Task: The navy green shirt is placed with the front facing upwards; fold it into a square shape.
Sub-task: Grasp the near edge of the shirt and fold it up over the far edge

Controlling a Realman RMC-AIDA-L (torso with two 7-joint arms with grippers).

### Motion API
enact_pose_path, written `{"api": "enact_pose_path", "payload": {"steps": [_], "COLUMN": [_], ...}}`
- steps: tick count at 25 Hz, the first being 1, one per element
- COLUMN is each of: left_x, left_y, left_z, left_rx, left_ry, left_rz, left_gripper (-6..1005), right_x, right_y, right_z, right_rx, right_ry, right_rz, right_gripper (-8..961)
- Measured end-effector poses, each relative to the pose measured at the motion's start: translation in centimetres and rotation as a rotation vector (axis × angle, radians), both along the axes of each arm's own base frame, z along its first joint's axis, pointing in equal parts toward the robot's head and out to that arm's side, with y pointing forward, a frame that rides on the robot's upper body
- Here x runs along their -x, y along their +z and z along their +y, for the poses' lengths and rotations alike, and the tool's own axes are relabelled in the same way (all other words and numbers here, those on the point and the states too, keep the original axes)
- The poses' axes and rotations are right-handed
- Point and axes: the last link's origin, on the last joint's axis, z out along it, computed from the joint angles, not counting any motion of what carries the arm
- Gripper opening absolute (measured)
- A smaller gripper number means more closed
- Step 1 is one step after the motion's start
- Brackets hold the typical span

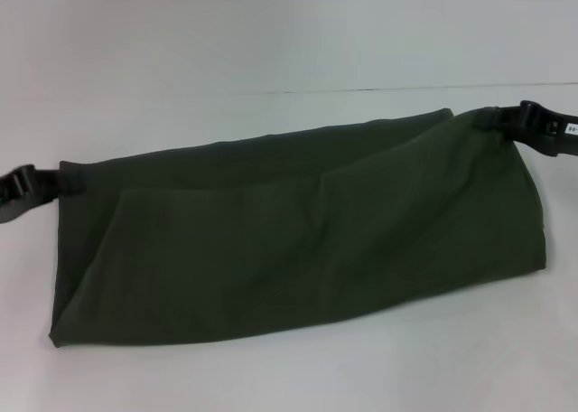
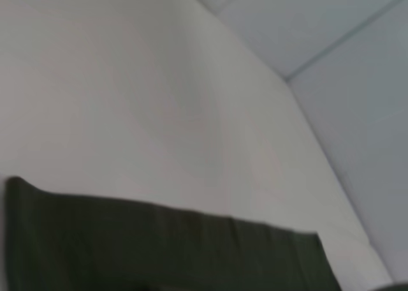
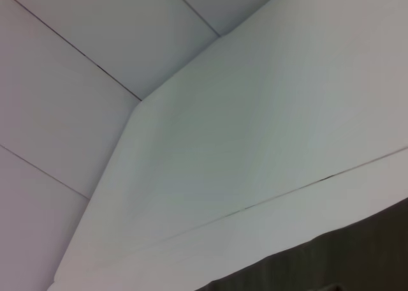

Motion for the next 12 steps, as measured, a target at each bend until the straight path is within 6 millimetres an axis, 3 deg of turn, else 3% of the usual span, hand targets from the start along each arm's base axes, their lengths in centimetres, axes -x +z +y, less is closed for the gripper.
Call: {"api": "enact_pose_path", "payload": {"steps": [9,12], "left_x": [-2.1,-2.1], "left_y": [-2.7,-3.0], "left_z": [1.3,1.5], "left_rx": [0.012,0.018], "left_ry": [-0.229,-0.271], "left_rz": [0.171,0.236], "left_gripper": [173,309], "right_x": [-0.2,-0.2], "right_y": [-0.6,-0.8], "right_z": [-0.4,-0.6], "right_rx": [0.022,0.031], "right_ry": [-0.001,-0.001], "right_rz": [0.001,0.001], "right_gripper": [56,56]}}
